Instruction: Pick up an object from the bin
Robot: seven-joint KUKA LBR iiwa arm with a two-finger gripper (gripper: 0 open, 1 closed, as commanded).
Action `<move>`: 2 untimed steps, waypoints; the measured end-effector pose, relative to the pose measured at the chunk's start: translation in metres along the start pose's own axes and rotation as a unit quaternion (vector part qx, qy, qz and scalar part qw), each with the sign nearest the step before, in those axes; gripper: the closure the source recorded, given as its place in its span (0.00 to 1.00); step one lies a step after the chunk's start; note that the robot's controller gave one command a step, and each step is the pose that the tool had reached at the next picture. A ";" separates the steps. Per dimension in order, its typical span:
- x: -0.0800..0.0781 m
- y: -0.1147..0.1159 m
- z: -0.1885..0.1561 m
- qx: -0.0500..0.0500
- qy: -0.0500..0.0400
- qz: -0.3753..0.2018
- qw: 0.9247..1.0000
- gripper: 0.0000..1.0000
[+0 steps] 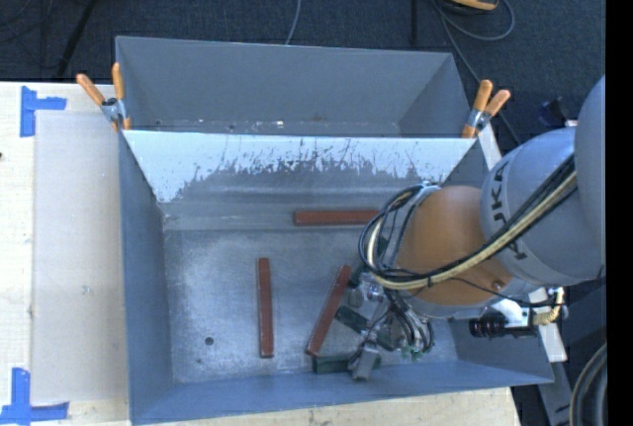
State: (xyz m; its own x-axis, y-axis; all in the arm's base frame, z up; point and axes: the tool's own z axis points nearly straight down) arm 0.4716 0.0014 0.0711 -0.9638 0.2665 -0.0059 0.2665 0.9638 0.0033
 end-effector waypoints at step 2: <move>-0.002 -0.003 0.000 0.001 0.000 0.003 1.000 0.00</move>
Offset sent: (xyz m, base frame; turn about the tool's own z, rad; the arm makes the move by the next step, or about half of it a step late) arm 0.0000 0.0000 0.0000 0.0000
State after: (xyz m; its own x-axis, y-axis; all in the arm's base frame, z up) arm 0.4727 -0.0015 0.0709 -0.9620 0.2728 -0.0069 0.2728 0.9621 0.0018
